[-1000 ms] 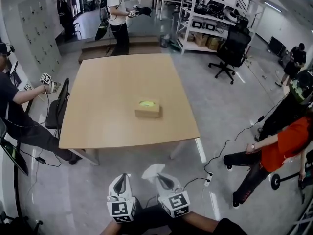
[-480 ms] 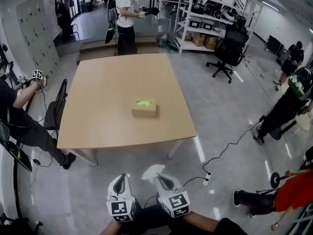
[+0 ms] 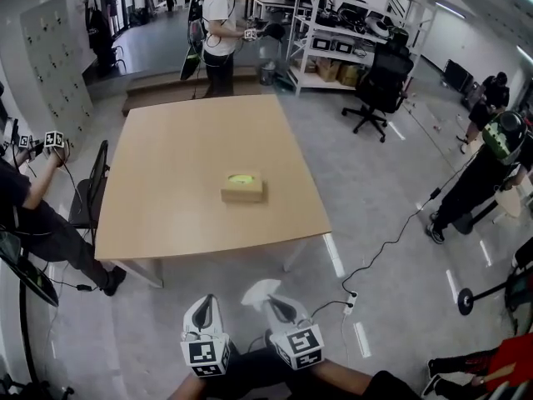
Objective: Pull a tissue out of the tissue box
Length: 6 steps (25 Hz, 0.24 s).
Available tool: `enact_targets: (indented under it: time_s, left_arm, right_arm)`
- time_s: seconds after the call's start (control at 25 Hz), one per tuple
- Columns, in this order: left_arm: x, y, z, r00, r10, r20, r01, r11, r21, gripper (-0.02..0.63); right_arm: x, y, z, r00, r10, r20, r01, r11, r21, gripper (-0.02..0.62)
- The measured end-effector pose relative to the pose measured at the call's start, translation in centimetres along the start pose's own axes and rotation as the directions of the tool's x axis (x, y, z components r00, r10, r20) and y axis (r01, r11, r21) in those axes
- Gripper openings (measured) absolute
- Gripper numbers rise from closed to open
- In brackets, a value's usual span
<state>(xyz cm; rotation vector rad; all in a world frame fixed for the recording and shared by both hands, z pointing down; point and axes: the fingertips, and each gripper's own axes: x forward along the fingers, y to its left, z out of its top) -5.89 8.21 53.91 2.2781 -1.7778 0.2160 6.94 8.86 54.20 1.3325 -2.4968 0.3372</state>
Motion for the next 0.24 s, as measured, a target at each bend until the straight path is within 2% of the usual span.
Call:
enact_targets:
  time_s: [0.24]
  left_arm:
    - [1.0,2.0,0.6,1.0,-0.024,0.001,0.024,1.0,0.007,0.018]
  right_arm:
    - [1.8,0.9,1.0,1.0,-0.02,0.004,0.02,1.0,-0.003,-0.008]
